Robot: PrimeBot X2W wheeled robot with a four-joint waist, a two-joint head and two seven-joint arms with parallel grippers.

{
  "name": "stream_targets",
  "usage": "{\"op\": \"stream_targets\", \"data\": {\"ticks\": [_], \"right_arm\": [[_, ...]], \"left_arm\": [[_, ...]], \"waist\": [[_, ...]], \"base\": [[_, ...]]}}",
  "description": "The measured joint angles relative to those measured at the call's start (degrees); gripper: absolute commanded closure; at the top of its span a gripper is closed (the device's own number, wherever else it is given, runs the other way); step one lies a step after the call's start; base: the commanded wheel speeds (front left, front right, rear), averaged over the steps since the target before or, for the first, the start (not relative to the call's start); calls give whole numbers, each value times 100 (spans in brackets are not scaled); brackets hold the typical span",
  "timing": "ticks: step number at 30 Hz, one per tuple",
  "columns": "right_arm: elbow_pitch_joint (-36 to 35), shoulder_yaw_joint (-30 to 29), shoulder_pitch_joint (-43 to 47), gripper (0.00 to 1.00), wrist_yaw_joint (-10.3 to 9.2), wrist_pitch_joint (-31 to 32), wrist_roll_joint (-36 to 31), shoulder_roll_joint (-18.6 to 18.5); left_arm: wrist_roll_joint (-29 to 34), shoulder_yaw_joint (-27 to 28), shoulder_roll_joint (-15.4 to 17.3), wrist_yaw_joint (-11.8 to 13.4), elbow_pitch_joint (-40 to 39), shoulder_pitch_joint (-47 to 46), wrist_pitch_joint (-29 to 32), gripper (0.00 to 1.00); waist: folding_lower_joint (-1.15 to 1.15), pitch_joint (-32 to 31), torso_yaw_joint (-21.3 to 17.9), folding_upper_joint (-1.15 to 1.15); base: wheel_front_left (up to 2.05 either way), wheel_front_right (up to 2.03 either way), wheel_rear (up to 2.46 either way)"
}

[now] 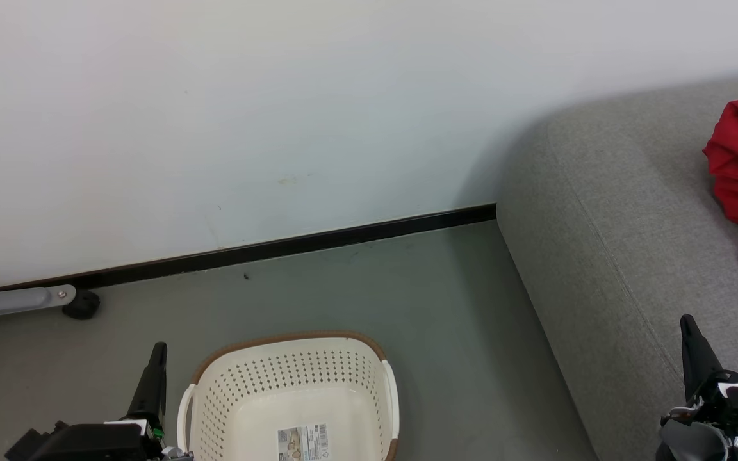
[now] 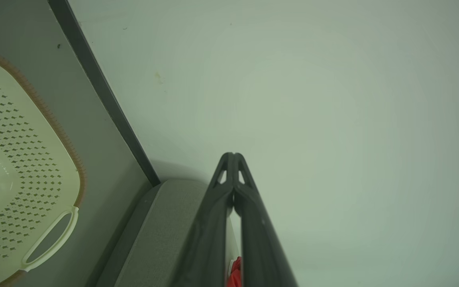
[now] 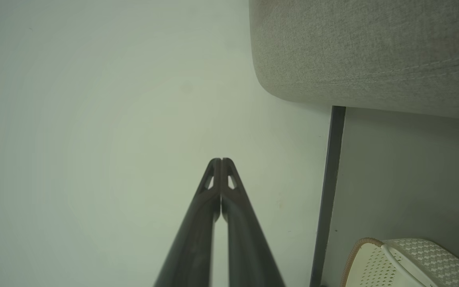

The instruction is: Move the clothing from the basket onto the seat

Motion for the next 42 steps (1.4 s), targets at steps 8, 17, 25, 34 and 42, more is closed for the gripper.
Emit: {"op": "stream_targets", "data": {"ticks": [8,17,25,34,42], "right_arm": [[0,0,0,100,0,0,0,0],[-1,0,1,100,0,0,0,0],[-1,0,1,100,0,0,0,0],[-1,0,1,100,0,0,0,0],[-1,0,1,100,1,0,0,0]], "left_arm": [[0,0,0,0,-2,0,0,100],[0,0,0,0,-3,0,0,100],[0,-1,0,0,-4,0,0,100],[0,-1,0,0,-4,0,0,100],[0,-1,0,0,-5,0,0,100]], "waist": [[0,0,0,0],[0,0,0,0],[0,0,0,0],[0,0,0,0],[0,0,0,0]], "base": [[0,0,0],[0,0,0],[0,0,0],[0,0,0],[0,0,0]]}}
